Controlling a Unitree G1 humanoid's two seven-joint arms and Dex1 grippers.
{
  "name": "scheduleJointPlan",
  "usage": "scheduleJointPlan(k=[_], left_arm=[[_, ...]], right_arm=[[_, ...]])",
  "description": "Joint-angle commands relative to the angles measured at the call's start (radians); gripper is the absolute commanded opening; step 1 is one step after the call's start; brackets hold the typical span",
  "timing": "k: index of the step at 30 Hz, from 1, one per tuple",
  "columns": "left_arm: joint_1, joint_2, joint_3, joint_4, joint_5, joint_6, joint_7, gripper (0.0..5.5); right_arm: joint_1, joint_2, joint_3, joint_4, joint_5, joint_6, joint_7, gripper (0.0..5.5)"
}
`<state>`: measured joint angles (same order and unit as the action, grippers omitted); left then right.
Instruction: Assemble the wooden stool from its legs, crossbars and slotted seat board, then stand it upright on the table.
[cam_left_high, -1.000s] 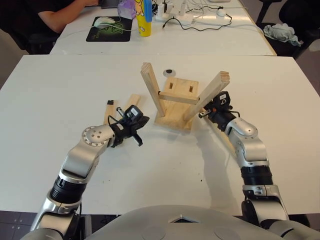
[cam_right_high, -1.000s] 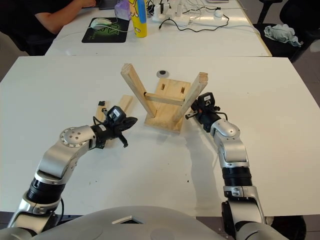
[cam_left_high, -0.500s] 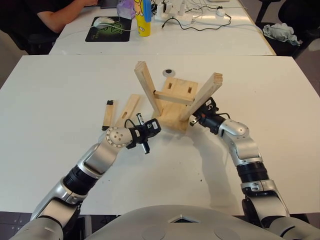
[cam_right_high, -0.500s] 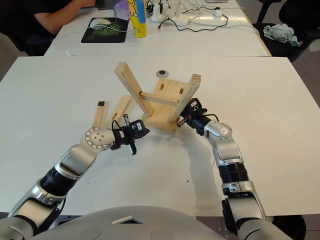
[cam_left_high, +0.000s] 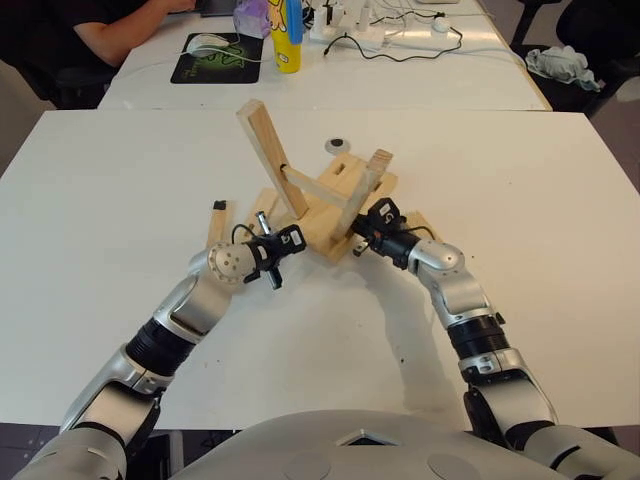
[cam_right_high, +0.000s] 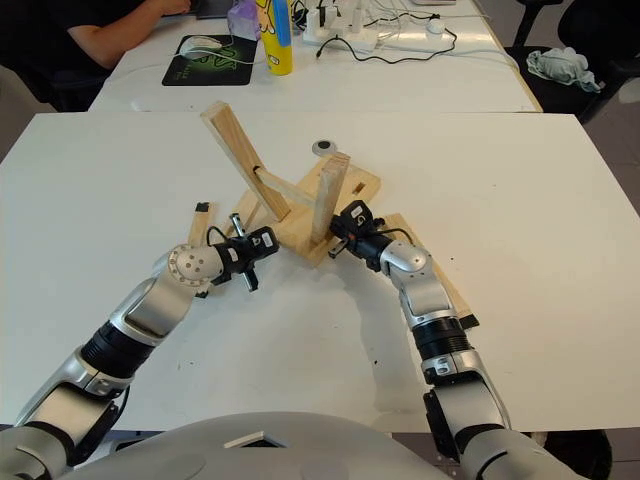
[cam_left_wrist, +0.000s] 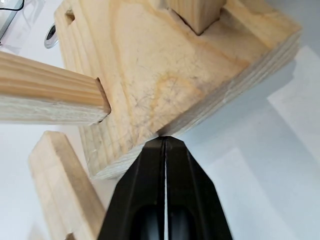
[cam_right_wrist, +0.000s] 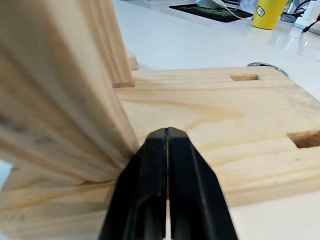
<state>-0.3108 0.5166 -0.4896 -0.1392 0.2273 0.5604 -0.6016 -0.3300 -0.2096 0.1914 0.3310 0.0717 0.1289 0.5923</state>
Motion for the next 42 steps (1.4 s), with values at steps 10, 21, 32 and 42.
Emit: scheduleJointPlan(k=[10, 21, 32, 42], left_arm=[[-0.052, -0.01, 0.077, 0.069, -0.009, -0.048, -0.031, 0.01], [-0.04, -0.036, 0.08, 0.103, -0.012, -0.064, -0.03, 0.01], [-0.026, 0.033, 0.165, 0.043, -0.03, -0.045, -0.059, 0.01], [-0.002, 0.045, 0.252, -0.067, -0.14, 0.043, -0.125, 0.01]], right_arm=[[-0.029, 0.048, 0.081, -0.042, -0.06, 0.09, 0.001, 0.0], [-0.044, 0.072, 0.144, -0.114, -0.089, 0.14, -0.001, 0.0], [-0.146, -0.056, 0.007, 0.047, -0.172, 0.021, -0.142, 0.0], [-0.212, -0.155, 0.069, 0.238, -0.287, 0.047, -0.074, 0.0]])
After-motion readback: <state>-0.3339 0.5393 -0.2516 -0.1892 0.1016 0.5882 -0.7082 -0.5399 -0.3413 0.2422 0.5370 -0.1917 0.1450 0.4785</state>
